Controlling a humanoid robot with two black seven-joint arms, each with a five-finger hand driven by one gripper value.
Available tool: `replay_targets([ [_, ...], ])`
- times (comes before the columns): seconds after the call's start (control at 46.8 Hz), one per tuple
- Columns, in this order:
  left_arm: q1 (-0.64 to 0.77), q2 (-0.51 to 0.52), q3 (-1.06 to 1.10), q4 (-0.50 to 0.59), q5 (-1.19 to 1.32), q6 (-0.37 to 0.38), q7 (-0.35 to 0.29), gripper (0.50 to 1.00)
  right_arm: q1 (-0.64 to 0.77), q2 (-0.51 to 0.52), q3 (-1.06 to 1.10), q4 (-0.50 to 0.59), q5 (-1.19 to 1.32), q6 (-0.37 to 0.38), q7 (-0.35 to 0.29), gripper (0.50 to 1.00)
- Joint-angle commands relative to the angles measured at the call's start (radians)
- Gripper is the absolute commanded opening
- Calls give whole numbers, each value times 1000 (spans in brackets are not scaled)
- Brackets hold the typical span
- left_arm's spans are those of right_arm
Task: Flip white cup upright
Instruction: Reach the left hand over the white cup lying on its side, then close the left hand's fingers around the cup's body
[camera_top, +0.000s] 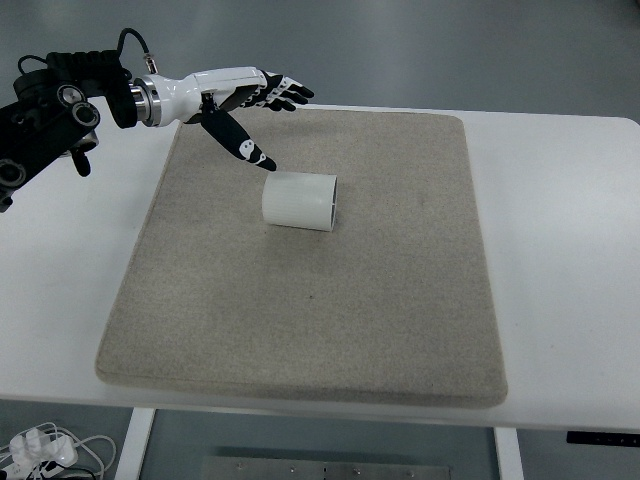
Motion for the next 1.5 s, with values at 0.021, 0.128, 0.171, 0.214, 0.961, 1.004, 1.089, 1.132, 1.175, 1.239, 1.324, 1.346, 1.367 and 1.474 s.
replay_targets([
  [0.021,-4,3,29,-30,56,1,1,994,0,0,0,0,0,0,0,952],
  [0.128,-4,3,49,-62,110,1,11,994,0,0,0,0,0,0,0,952],
  [0.171,-5,3,59,-73,136,1,17,994,0,0,0,0,0,0,0,952],
  [0.214,-8,2,70,-77,164,1,18,994,0,0,0,0,0,0,0,952],
  [0.961,-36,-154,124,-7,220,25,158,986,0,0,0,0,0,0,0,952],
  [1.004,-34,-158,131,-1,222,38,158,986,0,0,0,0,0,0,0,952],
  [1.089,-36,-168,150,16,227,70,158,984,0,0,0,0,0,0,0,952],
  [1.132,-36,-176,159,21,227,79,158,984,0,0,0,0,0,0,0,952],
  [1.175,-36,-181,162,21,227,85,158,981,0,0,0,0,0,0,0,952],
  [1.239,-36,-181,162,21,227,87,158,975,0,0,0,0,0,0,0,952],
  [1.324,-36,-181,164,21,228,87,158,960,0,0,0,0,0,0,0,952],
  [1.346,-36,-181,164,22,228,87,158,956,0,0,0,0,0,0,0,952],
  [1.367,-36,-181,164,23,228,87,158,949,0,0,0,0,0,0,0,952],
  [1.474,-36,-181,179,23,237,90,158,862,0,0,0,0,0,0,0,952],
])
